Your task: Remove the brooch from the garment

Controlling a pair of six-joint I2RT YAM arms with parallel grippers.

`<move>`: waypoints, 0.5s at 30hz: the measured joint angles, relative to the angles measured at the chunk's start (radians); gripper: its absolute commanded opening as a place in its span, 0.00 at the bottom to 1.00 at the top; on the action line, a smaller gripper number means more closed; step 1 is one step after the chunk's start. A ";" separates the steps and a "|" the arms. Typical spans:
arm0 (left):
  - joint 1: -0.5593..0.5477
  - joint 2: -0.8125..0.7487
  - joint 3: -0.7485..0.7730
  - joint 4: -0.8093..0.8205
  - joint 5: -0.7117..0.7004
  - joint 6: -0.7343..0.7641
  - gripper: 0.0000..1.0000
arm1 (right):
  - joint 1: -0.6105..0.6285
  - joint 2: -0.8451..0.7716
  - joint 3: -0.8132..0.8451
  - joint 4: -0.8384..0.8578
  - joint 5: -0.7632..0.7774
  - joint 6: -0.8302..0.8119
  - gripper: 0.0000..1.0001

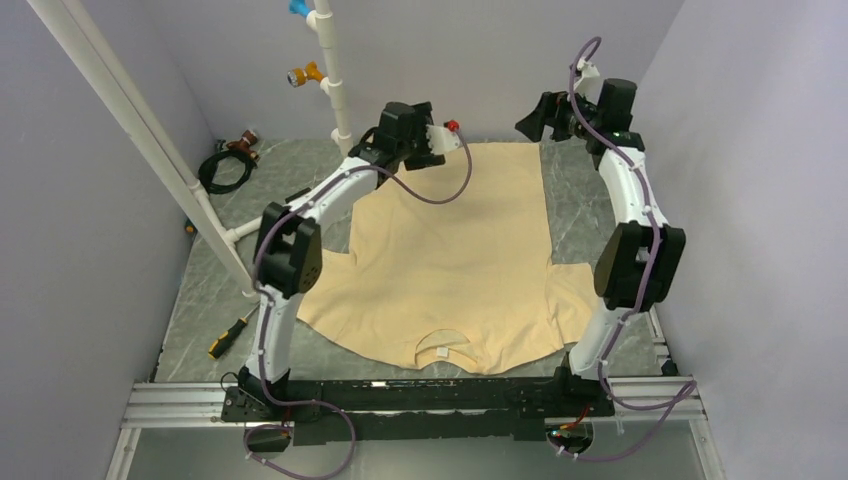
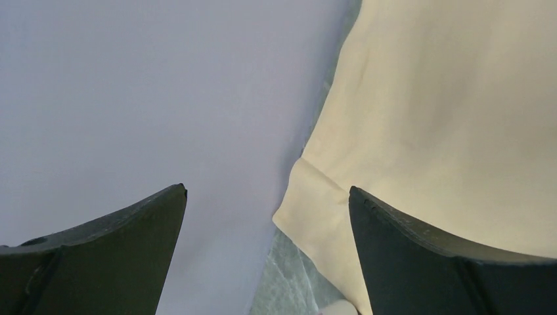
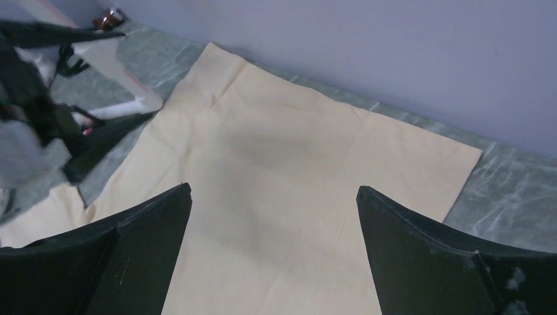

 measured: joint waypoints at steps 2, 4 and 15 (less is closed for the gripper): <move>-0.022 -0.129 -0.070 -0.042 0.045 -0.055 1.00 | 0.000 -0.066 -0.013 -0.062 -0.023 -0.079 1.00; -0.035 -0.236 -0.119 -0.083 0.097 -0.111 1.00 | 0.000 -0.128 -0.030 -0.143 -0.040 -0.168 1.00; -0.004 -0.734 -0.580 -0.391 0.380 -0.368 1.00 | 0.001 -0.499 -0.393 -0.578 -0.019 -0.584 1.00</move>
